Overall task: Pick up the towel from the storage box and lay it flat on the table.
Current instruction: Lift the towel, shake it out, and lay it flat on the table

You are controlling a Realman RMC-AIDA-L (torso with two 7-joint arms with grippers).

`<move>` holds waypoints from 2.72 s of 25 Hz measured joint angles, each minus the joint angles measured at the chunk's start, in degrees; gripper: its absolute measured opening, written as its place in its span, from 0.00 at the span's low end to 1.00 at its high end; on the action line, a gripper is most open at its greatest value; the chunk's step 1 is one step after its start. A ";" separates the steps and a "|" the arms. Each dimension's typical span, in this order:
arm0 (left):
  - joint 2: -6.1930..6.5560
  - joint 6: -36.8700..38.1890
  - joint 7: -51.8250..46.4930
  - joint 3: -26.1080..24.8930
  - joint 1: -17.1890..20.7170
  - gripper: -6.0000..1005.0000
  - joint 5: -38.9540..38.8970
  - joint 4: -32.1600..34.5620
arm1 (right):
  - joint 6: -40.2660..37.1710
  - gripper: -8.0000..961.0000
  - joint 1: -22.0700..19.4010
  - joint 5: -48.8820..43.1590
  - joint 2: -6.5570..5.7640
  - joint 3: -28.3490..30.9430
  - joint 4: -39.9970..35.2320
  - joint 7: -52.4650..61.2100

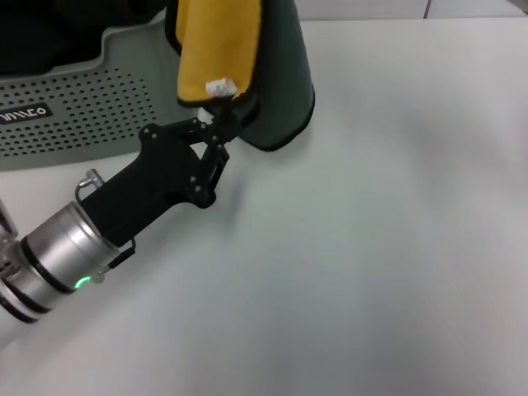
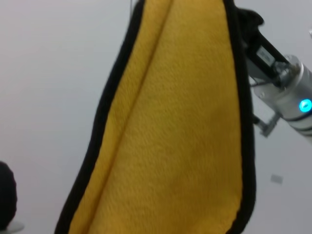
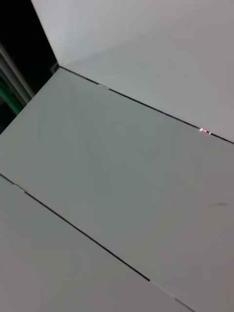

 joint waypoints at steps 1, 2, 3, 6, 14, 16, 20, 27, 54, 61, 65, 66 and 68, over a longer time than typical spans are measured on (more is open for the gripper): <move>0.02 0.79 -0.04 -0.06 0.30 0.08 -0.05 0.12 | 0.20 0.02 -0.48 0.09 0.00 -0.16 -0.26 0.40; 0.12 2.73 -0.08 -0.25 1.02 0.07 -0.28 0.29 | 0.51 0.02 -1.19 0.22 0.00 -0.34 -0.55 1.16; 0.21 4.76 -0.18 -0.34 1.52 0.07 -0.66 0.35 | 1.44 0.02 -2.44 0.43 0.00 -0.63 -1.73 2.84; 0.71 11.92 -2.61 -0.47 3.84 0.05 -2.41 2.10 | 3.95 0.02 -7.51 0.40 -0.07 -1.58 -6.82 7.67; 1.32 16.72 -20.17 -1.54 13.29 0.03 -3.27 24.94 | 4.78 0.02 -17.72 -10.38 -1.26 -1.46 -12.92 28.74; 1.99 16.79 -26.42 -3.08 13.53 0.03 -3.32 30.31 | 3.46 0.02 -18.49 -14.41 -1.64 -0.61 -12.25 33.67; 5.28 16.01 -34.72 -3.99 10.63 0.03 -3.00 33.29 | 2.10 0.02 -17.22 -17.79 -1.75 2.53 -7.45 37.07; 10.12 12.18 -42.44 -4.01 4.38 0.03 3.68 32.92 | -0.96 0.02 -12.98 -19.50 -3.09 6.04 -1.94 40.01; 15.32 15.71 -58.36 -11.22 2.17 0.03 16.98 42.63 | -34.27 0.02 3.94 -52.78 -15.62 28.05 -4.82 81.92; 15.69 15.65 -60.66 -13.16 2.27 0.03 17.00 44.84 | -39.17 0.02 9.50 -60.02 -17.53 32.43 -3.50 83.36; 15.66 15.65 -60.76 -13.17 2.39 0.03 17.06 44.98 | -38.94 0.02 9.73 -61.96 -16.40 32.41 -6.43 81.31; 15.61 15.65 -60.74 -13.16 2.38 0.03 17.07 44.93 | -38.94 0.02 9.73 -61.96 -16.40 32.41 -6.43 81.31; 15.48 15.64 -60.53 -13.15 2.31 0.03 17.10 44.69 | -37.76 0.02 10.64 -64.02 -15.05 33.03 -7.90 79.40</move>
